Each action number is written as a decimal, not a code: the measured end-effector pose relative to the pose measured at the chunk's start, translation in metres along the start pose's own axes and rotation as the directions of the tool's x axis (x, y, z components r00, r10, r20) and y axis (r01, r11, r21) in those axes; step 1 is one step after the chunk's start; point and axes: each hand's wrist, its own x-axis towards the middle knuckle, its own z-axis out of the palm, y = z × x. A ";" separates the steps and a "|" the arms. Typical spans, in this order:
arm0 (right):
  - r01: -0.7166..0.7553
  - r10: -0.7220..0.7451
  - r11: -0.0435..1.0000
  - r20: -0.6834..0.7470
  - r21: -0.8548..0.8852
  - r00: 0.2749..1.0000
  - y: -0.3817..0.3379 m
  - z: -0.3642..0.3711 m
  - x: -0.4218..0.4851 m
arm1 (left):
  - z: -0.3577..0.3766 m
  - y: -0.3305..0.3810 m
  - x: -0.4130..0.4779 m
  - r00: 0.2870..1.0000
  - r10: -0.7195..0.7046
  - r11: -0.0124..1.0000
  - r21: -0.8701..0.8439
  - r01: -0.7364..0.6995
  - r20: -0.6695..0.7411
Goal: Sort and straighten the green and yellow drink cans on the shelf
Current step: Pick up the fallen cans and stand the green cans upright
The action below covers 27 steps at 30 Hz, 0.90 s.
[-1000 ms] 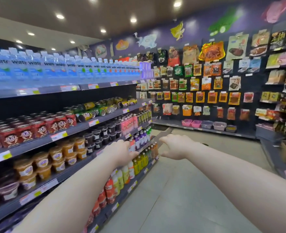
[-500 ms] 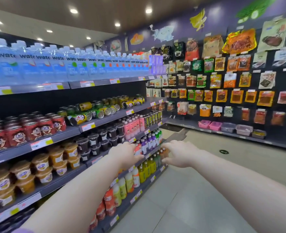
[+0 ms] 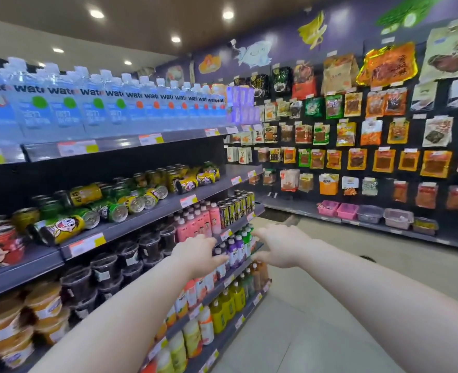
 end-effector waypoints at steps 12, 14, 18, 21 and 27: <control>0.286 -0.288 0.956 0.016 0.061 0.958 0.058 0.008 0.202 | 0.003 -0.034 0.141 0.963 -0.270 0.963 -0.026 0.270 -0.017; 0.334 -0.336 0.940 0.014 0.065 0.942 0.068 0.004 0.232 | -0.001 -0.038 0.159 0.941 -0.338 0.941 -0.046 0.336 -0.032; 0.413 -0.418 0.904 0.028 0.113 0.908 0.076 0.008 0.287 | 0.005 -0.043 0.173 0.891 -0.454 0.890 -0.054 0.452 -0.030; 0.480 -0.491 0.867 0.061 0.134 0.869 0.064 0.020 0.314 | 0.015 -0.059 0.171 0.846 -0.533 0.846 -0.015 0.533 0.009; 0.627 -0.640 0.761 0.033 0.168 0.768 0.017 0.033 0.353 | 0.012 -0.118 0.167 0.740 -0.672 0.740 -0.025 0.672 -0.021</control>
